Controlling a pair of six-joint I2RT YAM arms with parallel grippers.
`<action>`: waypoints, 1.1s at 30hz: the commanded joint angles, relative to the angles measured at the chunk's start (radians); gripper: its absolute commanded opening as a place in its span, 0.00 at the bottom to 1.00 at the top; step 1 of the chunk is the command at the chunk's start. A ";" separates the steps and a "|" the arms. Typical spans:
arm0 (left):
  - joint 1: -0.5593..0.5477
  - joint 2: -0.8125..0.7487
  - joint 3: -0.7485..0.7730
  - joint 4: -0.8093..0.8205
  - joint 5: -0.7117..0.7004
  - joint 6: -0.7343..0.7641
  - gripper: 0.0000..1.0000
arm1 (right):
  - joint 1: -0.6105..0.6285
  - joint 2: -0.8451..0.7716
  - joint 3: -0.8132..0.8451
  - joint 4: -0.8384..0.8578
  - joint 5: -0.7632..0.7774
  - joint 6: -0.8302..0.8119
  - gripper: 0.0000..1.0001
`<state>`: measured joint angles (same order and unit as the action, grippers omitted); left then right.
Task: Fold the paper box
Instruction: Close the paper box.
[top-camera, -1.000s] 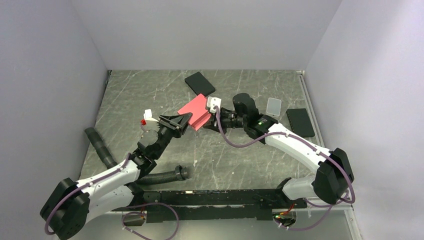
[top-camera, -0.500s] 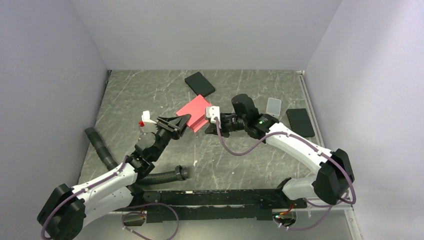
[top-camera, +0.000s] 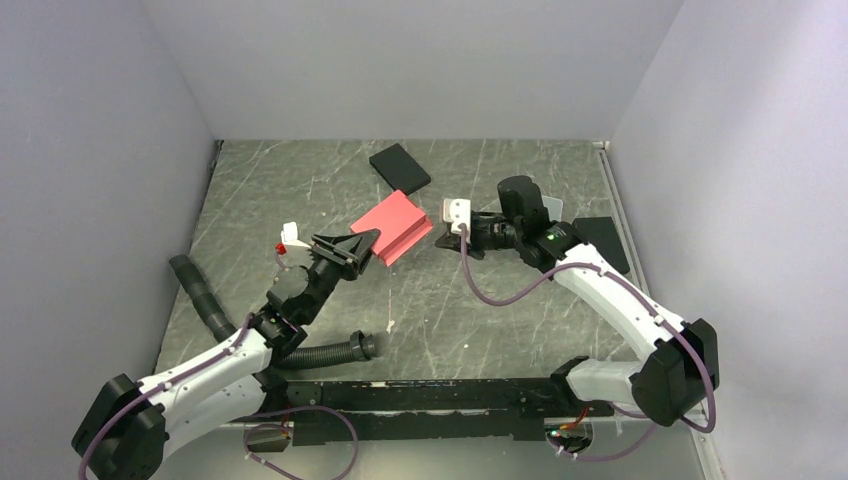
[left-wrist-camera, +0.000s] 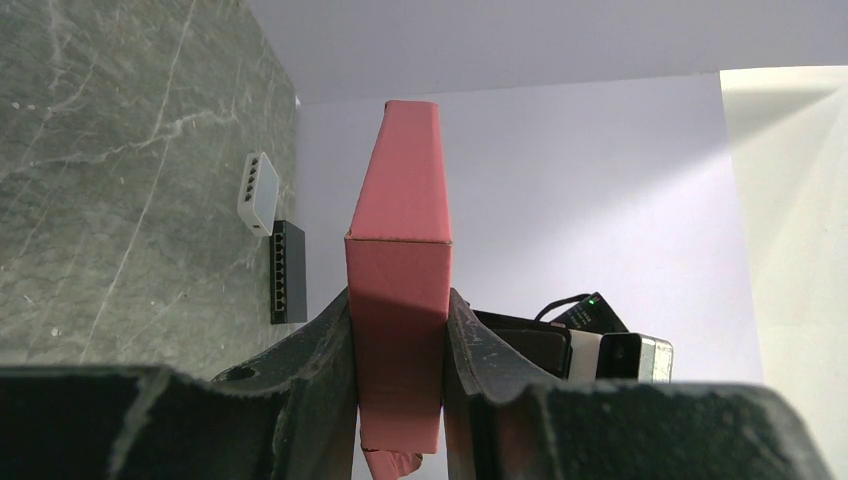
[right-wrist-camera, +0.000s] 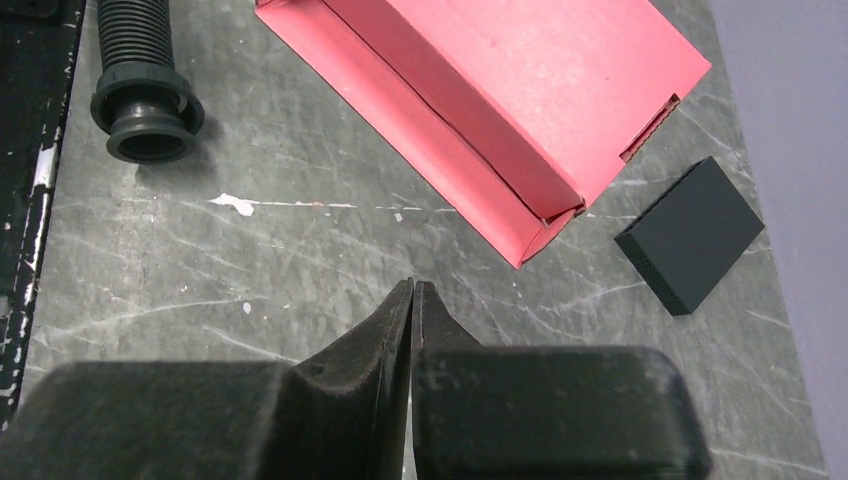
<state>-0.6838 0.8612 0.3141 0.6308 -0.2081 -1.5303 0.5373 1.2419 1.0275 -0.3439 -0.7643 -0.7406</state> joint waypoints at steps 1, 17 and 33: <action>0.004 -0.002 -0.004 0.063 0.004 0.002 0.00 | 0.000 0.002 0.004 0.052 -0.011 -0.009 0.06; 0.005 0.056 0.000 0.116 0.045 -0.010 0.00 | 0.026 0.031 0.001 0.170 0.116 0.056 0.02; 0.005 0.122 0.031 0.124 0.100 -0.004 0.00 | 0.032 0.003 -0.008 0.229 0.199 0.091 0.00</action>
<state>-0.6773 0.9737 0.3138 0.6960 -0.1627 -1.5322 0.5659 1.2762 1.0199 -0.2028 -0.5972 -0.6693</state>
